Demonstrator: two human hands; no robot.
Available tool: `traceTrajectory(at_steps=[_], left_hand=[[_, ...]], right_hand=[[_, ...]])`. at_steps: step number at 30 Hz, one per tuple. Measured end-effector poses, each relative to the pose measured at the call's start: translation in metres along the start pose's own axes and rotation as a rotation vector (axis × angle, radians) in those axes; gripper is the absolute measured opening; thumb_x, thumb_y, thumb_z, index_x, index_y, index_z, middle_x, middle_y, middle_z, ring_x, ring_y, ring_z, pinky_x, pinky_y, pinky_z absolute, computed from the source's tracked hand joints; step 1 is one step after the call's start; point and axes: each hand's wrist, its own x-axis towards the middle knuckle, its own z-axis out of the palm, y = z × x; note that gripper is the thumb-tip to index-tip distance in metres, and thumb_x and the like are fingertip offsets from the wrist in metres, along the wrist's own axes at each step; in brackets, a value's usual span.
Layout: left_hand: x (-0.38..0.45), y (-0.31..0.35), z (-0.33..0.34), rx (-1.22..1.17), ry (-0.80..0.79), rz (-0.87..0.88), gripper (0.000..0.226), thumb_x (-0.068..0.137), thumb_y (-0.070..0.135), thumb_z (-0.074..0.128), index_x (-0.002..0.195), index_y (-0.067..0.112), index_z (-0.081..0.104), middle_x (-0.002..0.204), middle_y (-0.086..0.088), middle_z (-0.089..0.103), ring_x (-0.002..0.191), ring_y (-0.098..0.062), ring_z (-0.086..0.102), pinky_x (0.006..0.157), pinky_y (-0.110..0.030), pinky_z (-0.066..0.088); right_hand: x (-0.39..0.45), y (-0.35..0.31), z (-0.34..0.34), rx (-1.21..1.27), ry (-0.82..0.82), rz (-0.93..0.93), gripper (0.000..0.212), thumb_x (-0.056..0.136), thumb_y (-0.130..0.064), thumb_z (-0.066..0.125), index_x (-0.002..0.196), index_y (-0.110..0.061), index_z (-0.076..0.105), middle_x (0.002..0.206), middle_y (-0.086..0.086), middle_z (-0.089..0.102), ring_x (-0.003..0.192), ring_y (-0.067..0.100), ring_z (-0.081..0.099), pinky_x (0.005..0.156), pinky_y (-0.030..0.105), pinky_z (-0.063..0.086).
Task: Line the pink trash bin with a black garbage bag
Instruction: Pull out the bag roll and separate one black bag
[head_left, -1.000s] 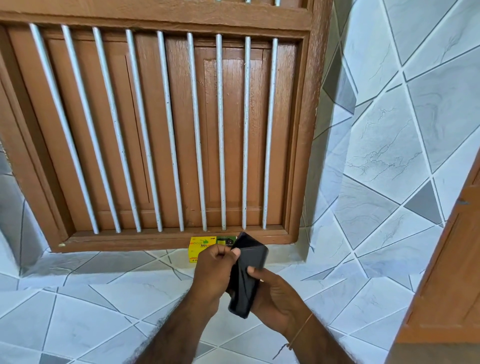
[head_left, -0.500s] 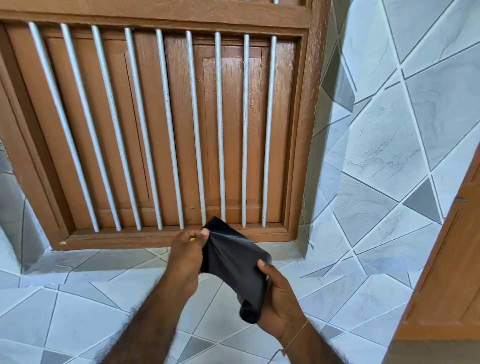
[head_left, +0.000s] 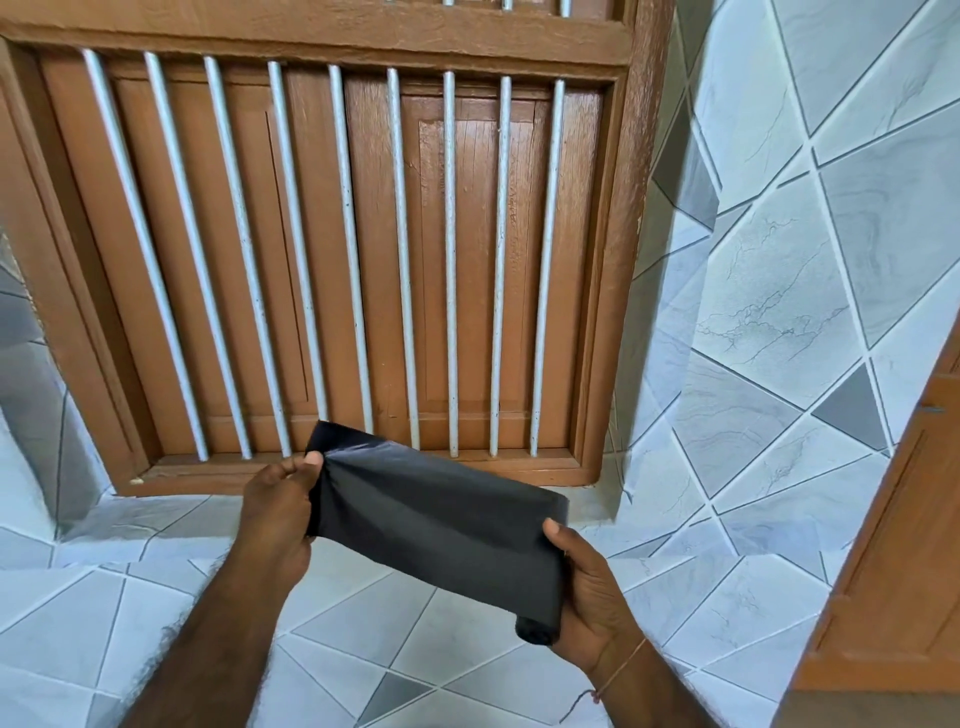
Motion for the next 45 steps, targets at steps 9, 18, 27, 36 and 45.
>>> traceTrajectory(at_steps=[9, 18, 27, 36, 45], left_hand=[[0.024, 0.013, -0.035, -0.045, 0.174, -0.001, 0.011, 0.094, 0.017, 0.058, 0.085, 0.014, 0.064, 0.094, -0.008, 0.063, 0.091, -0.026, 0.055, 0.066, -0.032, 0.044], [-0.019, 0.003, 0.007, 0.978, 0.018, 0.651, 0.052, 0.085, -0.001, 0.051, 0.132, 0.021, 0.053, 0.126, -0.014, 0.059, 0.117, -0.038, 0.054, 0.094, -0.047, 0.044], [-0.054, -0.017, 0.064, 0.474, -0.904, 0.137, 0.072, 0.074, 0.06, 0.069, 0.137, 0.029, 0.052, 0.137, 0.007, 0.058, 0.122, -0.004, 0.053, 0.105, -0.029, 0.042], [-0.029, -0.001, 0.054, 0.281, -0.737, 0.163, 0.02, 0.075, 0.023, 0.072, 0.073, 0.004, 0.066, 0.075, -0.01, 0.059, 0.079, -0.021, 0.054, 0.081, -0.035, 0.043], [-0.022, 0.012, 0.042, 0.502, -0.609, 0.34, 0.018, 0.09, 0.018, 0.066, 0.079, 0.004, 0.068, 0.071, -0.015, 0.064, 0.067, -0.021, 0.054, 0.066, -0.032, 0.044]], right_hand=[[-0.001, -0.013, -0.003, -0.062, 0.003, 0.032, 0.058, 0.05, -0.014, 0.091, 0.105, -0.005, 0.074, 0.117, 0.023, 0.068, 0.094, 0.039, 0.07, 0.074, 0.046, 0.059], [0.007, -0.026, 0.015, -0.399, 0.116, -0.013, 0.05, 0.068, -0.018, 0.078, 0.116, -0.009, 0.067, 0.117, 0.024, 0.067, 0.104, 0.041, 0.064, 0.09, 0.057, 0.051], [0.009, -0.037, 0.037, -0.482, -0.094, -0.004, 0.061, 0.07, -0.015, 0.082, 0.125, -0.004, 0.059, 0.113, 0.026, 0.061, 0.101, 0.037, 0.061, 0.097, 0.053, 0.048], [0.005, -0.046, 0.018, -0.443, 0.065, 0.065, 0.065, 0.064, -0.019, 0.082, 0.124, -0.004, 0.063, 0.124, 0.023, 0.064, 0.111, 0.039, 0.062, 0.093, 0.046, 0.052], [0.006, -0.045, 0.013, -0.413, 0.104, 0.078, 0.064, 0.05, -0.016, 0.087, 0.111, -0.008, 0.069, 0.11, 0.019, 0.072, 0.095, 0.035, 0.068, 0.08, 0.045, 0.057]])
